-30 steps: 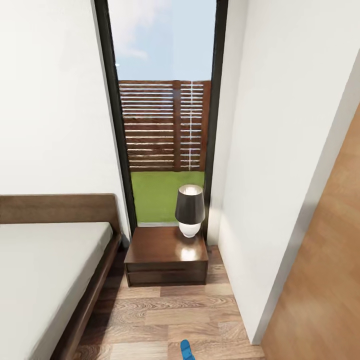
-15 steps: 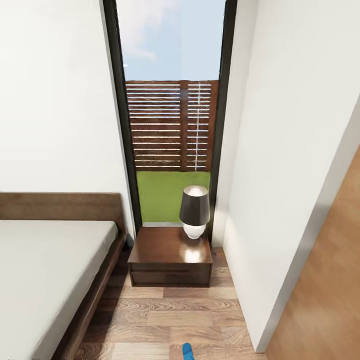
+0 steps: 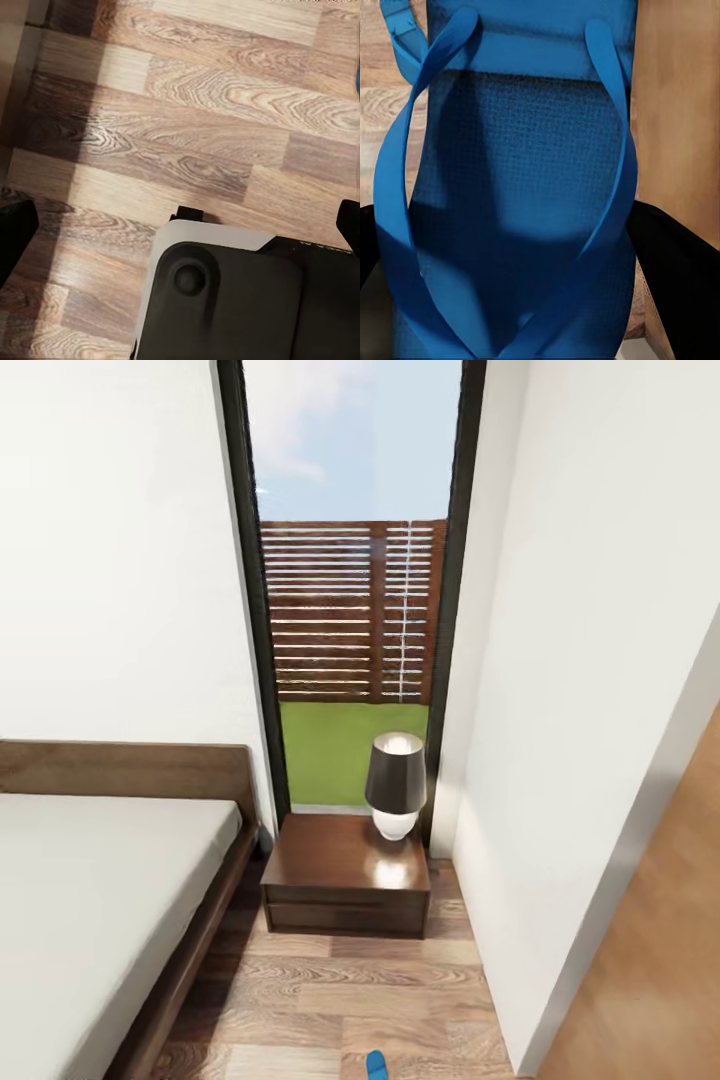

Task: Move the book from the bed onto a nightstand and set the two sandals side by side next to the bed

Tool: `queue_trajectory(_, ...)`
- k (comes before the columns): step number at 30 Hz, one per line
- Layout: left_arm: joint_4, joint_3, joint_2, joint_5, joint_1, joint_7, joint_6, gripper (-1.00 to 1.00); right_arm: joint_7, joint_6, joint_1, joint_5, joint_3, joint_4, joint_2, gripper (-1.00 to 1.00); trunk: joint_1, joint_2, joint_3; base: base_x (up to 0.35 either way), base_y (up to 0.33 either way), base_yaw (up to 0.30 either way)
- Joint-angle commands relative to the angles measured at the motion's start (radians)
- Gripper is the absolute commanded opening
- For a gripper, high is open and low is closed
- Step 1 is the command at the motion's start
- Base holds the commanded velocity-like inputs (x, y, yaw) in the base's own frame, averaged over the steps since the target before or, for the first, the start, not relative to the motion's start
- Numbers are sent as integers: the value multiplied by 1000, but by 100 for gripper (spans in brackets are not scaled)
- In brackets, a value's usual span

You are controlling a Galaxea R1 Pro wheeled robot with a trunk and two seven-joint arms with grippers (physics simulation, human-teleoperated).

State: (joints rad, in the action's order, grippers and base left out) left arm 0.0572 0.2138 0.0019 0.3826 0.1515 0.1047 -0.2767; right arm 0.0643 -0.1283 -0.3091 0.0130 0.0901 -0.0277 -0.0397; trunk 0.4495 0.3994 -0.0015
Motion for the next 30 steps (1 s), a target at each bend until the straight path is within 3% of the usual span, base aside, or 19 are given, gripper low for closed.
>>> queue_trajectory(1,0,9,0,5,0,3,-2,100,0,-7,-1,-1,8,-3,0,-100,1,1,0,124,-189,184)
queue_trajectory(30,0,10,0,4,0,3,-2,100,0,-7,-1,0,8,-3,1,-100,1,1,0,160,-69,63)
